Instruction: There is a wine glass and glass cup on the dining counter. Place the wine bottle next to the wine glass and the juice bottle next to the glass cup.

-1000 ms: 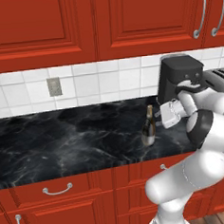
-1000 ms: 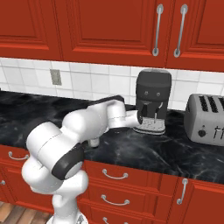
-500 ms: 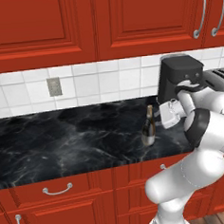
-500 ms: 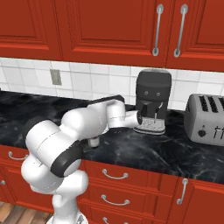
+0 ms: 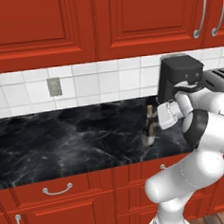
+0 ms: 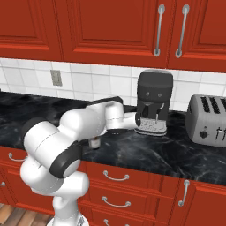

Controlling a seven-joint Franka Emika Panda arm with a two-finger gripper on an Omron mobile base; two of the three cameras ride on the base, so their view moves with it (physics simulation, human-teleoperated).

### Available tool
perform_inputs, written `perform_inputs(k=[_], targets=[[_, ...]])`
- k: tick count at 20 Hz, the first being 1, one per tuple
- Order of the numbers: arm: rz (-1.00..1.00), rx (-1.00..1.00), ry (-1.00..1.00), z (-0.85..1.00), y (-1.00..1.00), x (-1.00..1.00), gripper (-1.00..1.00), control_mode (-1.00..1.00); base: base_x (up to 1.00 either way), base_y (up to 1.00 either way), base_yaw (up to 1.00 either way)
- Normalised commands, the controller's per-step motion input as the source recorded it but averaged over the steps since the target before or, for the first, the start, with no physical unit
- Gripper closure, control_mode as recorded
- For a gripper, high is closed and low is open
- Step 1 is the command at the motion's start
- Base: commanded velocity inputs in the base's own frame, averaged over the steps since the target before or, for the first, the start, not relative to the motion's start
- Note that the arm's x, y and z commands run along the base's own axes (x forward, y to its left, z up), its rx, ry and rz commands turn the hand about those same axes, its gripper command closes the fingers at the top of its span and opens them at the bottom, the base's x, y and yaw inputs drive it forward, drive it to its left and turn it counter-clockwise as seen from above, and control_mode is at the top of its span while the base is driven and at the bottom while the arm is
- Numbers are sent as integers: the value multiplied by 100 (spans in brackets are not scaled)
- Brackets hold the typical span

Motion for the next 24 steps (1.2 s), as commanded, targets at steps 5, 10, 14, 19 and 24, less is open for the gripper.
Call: perform_inputs(k=[5,10,14,19,24], targets=[[-4,0,0,-2,2,15,-100,-100,0,0,0],[-3,0,0,-1,6,12,-100,-100,0,0,0],[-2,0,0,-2,11,9,-100,-100,0,0,0],[-1,0,0,-3,12,1,-100,-100,0,0,0],[0,0,0,-1,13,-10,-100,-100,0,0,0]])
